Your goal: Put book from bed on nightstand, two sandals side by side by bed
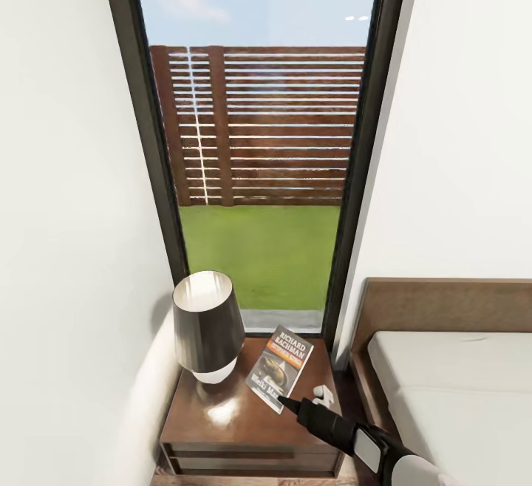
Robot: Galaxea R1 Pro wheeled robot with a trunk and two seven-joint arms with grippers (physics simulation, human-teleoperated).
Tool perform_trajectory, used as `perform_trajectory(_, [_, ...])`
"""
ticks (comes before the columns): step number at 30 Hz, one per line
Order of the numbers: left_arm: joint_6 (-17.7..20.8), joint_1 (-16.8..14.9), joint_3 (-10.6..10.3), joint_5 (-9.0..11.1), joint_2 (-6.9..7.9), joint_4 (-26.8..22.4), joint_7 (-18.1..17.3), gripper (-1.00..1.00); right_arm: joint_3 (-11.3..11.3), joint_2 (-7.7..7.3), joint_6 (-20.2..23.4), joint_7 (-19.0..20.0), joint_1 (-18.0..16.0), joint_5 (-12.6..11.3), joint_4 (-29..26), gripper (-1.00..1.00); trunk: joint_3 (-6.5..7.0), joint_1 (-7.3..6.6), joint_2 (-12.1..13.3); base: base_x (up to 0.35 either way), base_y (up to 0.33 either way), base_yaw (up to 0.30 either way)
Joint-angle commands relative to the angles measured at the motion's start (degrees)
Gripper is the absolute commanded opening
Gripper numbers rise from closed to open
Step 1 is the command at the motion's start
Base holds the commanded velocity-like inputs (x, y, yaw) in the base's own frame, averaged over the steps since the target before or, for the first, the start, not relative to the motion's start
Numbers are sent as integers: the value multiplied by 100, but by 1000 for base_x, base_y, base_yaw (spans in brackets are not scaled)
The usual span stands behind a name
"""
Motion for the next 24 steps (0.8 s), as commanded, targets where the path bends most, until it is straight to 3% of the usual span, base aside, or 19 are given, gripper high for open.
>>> perform_trajectory(1, [21, -41, -50, 34, 0, -1, 23, 100, -18, 2, 59, 10, -3, -16, -8, -100, -13, 3, -13, 0, 0, 0])
perform_trajectory(16, [690, -761, -52, 33, -2, -11, 15, 100, -24, 1, 55, -2, -2, -14, -8, -100, -13, 3, -13, 0, 0, 0])
perform_trajectory(24, [877, -994, -52, 31, -7, -52, 17, 100, -20, -2, 49, -3, -3, -8, -8, -100, -13, 3, -13, 0, 0, 0])
